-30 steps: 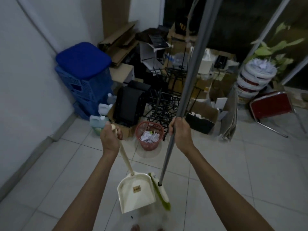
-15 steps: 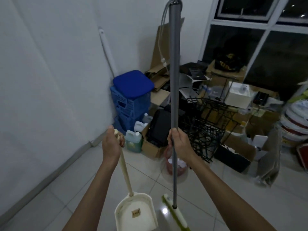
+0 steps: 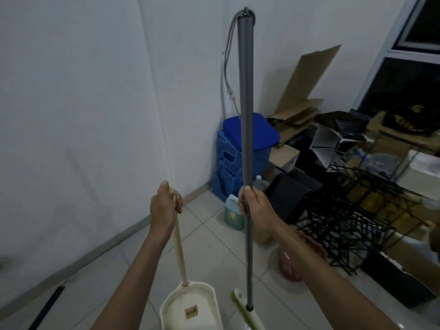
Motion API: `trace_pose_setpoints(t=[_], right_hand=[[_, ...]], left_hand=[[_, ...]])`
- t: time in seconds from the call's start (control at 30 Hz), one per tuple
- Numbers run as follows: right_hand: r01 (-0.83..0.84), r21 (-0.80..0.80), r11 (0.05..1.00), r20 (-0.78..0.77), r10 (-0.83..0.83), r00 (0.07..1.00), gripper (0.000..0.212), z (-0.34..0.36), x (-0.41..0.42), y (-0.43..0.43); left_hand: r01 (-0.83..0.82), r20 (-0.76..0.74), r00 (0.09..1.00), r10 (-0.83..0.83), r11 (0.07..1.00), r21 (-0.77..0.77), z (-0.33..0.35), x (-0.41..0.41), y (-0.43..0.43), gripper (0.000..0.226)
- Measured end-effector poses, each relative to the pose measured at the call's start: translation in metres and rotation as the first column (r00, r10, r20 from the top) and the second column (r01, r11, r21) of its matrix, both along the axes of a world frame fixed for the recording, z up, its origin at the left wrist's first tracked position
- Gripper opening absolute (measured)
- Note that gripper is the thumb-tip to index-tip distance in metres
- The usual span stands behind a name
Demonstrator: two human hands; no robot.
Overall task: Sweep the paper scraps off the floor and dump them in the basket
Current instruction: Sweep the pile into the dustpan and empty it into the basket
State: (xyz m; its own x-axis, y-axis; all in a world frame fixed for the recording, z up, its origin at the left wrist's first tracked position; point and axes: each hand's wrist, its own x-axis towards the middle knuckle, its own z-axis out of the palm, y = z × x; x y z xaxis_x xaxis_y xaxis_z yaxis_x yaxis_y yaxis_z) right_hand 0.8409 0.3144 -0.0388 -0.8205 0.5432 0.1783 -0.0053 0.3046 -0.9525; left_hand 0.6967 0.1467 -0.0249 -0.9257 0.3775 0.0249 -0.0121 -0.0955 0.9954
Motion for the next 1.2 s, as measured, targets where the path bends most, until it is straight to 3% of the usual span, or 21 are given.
trace_pose_setpoints(t=[0.27, 0.57, 0.87, 1.2], right_hand=[[-0.154, -0.075, 0.985, -0.015, 0.153, 0.988, 0.056, -0.005, -0.106, -0.021], [-0.328, -0.088, 0.941, -0.012, 0.328, 0.945, 0.054, -0.012, -0.241, -0.040], [-0.480, -0.088, 0.873, 0.028, 0.484, 0.875, 0.055, -0.027, -0.376, -0.069], [-0.430, -0.009, 0.903, 0.147, 0.427, 0.892, 0.034, -0.067, -0.501, -0.105]], left_hand=[[-0.094, -0.067, 0.994, 0.090, 0.995, -0.046, -0.013, -0.083, -0.046, 0.061], [-0.239, 0.028, 0.970, 0.240, 0.970, -0.032, -0.020, -0.196, -0.083, 0.059], [-0.395, 0.025, 0.918, 0.396, 0.918, -0.021, -0.047, -0.303, -0.130, 0.059], [-0.432, 0.090, 0.898, 0.431, 0.902, -0.006, -0.089, -0.423, -0.183, 0.059]])
